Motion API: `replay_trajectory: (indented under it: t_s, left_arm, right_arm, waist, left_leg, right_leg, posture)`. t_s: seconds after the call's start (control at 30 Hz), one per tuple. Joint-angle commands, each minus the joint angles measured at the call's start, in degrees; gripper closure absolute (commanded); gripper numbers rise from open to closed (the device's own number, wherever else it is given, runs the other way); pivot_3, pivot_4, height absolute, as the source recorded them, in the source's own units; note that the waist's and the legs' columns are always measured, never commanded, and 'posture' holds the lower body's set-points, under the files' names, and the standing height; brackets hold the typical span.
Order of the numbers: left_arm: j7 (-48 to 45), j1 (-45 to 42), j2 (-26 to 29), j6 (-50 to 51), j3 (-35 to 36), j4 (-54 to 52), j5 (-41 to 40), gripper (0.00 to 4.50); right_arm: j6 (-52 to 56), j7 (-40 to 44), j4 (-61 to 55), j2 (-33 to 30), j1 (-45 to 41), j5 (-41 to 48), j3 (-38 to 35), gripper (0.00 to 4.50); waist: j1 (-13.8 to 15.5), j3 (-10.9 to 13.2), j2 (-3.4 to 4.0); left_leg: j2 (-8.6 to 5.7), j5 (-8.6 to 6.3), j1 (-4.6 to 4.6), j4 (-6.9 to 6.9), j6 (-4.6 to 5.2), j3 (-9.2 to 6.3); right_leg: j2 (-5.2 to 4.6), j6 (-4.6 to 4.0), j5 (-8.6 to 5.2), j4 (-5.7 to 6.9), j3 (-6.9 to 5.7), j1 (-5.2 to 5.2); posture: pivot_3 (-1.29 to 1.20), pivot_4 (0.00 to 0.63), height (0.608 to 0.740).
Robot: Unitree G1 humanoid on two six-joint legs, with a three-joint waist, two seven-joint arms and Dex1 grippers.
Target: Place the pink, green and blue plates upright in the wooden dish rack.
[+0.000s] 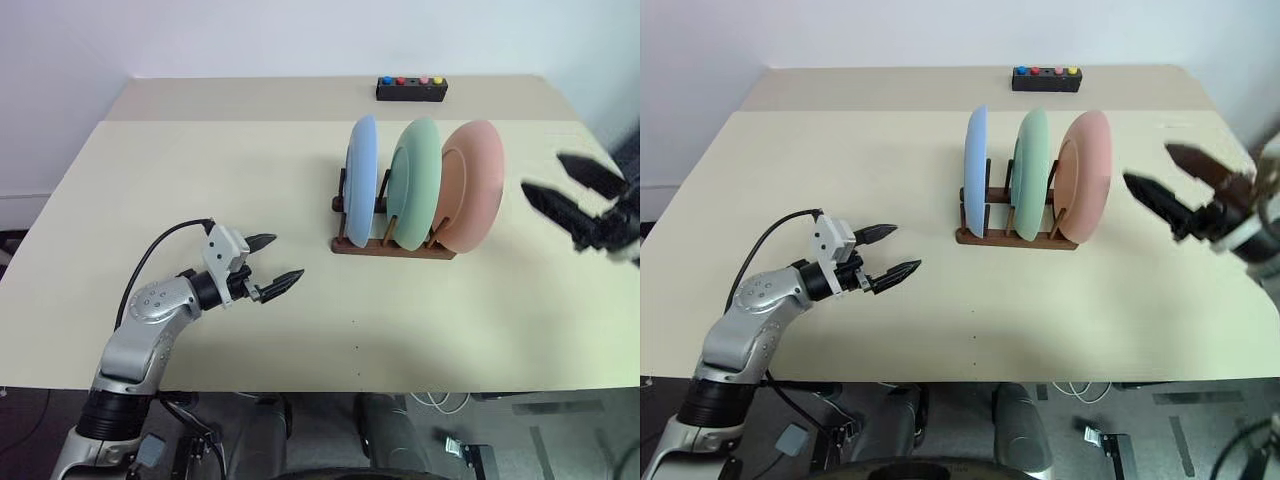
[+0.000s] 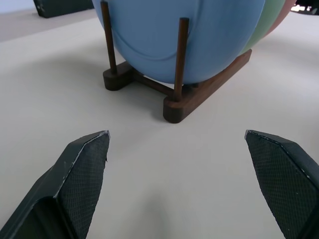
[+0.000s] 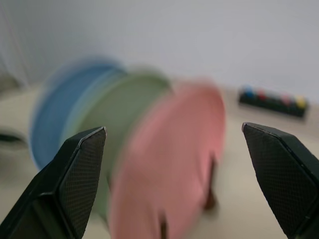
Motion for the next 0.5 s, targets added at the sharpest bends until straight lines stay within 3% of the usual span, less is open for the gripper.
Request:
replay_trajectory:
  t_s: [0.03,0.23,0.5]
  left_arm:
    - [0.08,-0.99,-0.05,-1.72,0.79,0.56,0.5,0.0]
    - [0.28,1.29,0.77,-2.41,3.15,2.61,0.14,0.0]
    - [-0.14,5.19,3.42,-2.13,6.23,1.6,-0.63,0.0]
  right_arm:
    - [-7.41,4.52,3.47,1.19,3.69,-7.11,0.62,0.05]
    - [-13.36,4.74,9.07,4.02,3.99,-15.65,6.19,0.05]
    - [-13.87,7.25,11.78,6.35,0.86,-14.61,7.11,0.05]
  waist:
    - [-0.17,0.0,0.0]
    - [-0.47,-0.01,0.02]
    - [0.03,0.01,0.03]
  left_leg:
    - [0.0,0.0,0.0,0.0,0.0,0.01]
    - [0.01,0.0,0.08,-0.03,0.0,0.04]
    - [0.0,0.0,0.08,-0.02,-0.01,0.03]
  right_leg:
    - [0.0,0.0,0.0,0.0,0.01,0.0]
    - [0.01,0.02,0.01,0.04,0.04,0.01]
    - [0.0,0.01,0.0,0.03,0.04,0.03]
  posture:
    - [0.0,0.15,0.73]
    - [0.0,0.15,0.73]
    - [0.0,0.15,0.73]
